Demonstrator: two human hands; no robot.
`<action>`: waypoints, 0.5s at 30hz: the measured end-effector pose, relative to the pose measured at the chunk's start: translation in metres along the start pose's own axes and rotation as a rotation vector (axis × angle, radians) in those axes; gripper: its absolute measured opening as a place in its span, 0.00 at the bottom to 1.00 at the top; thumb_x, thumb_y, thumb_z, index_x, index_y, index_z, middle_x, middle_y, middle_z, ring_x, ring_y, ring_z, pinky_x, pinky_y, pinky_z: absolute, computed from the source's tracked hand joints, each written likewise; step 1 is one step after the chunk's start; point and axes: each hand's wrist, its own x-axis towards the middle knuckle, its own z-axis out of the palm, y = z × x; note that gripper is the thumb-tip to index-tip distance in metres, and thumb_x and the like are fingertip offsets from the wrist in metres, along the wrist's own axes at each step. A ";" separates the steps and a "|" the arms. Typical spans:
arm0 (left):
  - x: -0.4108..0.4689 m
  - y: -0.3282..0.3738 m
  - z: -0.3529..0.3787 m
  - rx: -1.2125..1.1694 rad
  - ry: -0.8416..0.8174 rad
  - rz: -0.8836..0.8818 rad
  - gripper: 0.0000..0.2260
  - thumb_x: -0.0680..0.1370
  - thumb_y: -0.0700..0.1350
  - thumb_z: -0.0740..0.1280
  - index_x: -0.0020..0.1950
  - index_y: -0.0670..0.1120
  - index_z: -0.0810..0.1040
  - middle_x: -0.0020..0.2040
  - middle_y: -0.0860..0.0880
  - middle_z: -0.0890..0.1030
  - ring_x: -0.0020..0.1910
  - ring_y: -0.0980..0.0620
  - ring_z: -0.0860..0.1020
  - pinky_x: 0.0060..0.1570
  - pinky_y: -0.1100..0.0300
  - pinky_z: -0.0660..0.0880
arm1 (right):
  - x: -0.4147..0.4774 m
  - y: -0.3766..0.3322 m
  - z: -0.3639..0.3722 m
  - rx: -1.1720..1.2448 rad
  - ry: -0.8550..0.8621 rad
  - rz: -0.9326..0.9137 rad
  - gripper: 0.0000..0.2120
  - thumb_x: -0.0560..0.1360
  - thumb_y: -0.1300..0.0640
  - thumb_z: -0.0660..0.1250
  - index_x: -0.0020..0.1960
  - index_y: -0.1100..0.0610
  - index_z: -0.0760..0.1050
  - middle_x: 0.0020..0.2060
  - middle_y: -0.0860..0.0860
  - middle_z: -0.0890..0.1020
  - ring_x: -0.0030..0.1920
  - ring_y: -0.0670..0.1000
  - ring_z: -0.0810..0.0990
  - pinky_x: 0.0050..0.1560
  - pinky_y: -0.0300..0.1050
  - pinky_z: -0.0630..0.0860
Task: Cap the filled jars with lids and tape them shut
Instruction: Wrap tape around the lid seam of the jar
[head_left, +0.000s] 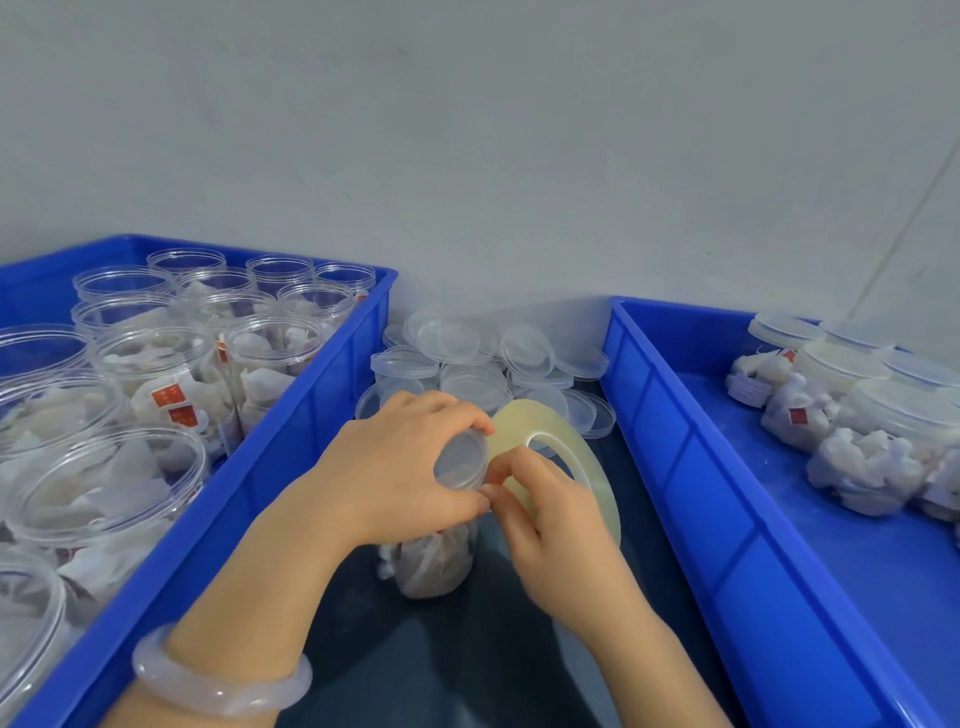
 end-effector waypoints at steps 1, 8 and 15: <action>0.000 0.001 0.001 0.003 0.007 -0.002 0.23 0.70 0.63 0.65 0.64 0.65 0.66 0.65 0.68 0.66 0.64 0.63 0.62 0.56 0.55 0.69 | 0.001 0.001 -0.001 0.011 -0.004 0.011 0.06 0.79 0.57 0.62 0.45 0.48 0.70 0.35 0.41 0.70 0.34 0.39 0.71 0.35 0.33 0.65; 0.003 0.006 -0.004 -0.002 -0.040 -0.017 0.19 0.74 0.56 0.67 0.63 0.61 0.67 0.57 0.66 0.67 0.68 0.58 0.62 0.68 0.49 0.60 | 0.007 0.005 -0.008 0.034 -0.072 0.085 0.05 0.77 0.48 0.63 0.45 0.44 0.67 0.26 0.43 0.69 0.31 0.36 0.70 0.34 0.29 0.66; -0.001 0.005 -0.002 0.002 -0.027 0.040 0.23 0.74 0.53 0.67 0.67 0.58 0.66 0.67 0.63 0.66 0.67 0.59 0.60 0.66 0.54 0.61 | 0.004 0.008 -0.007 0.054 -0.047 0.112 0.25 0.72 0.39 0.62 0.68 0.36 0.64 0.32 0.32 0.71 0.42 0.32 0.71 0.42 0.28 0.66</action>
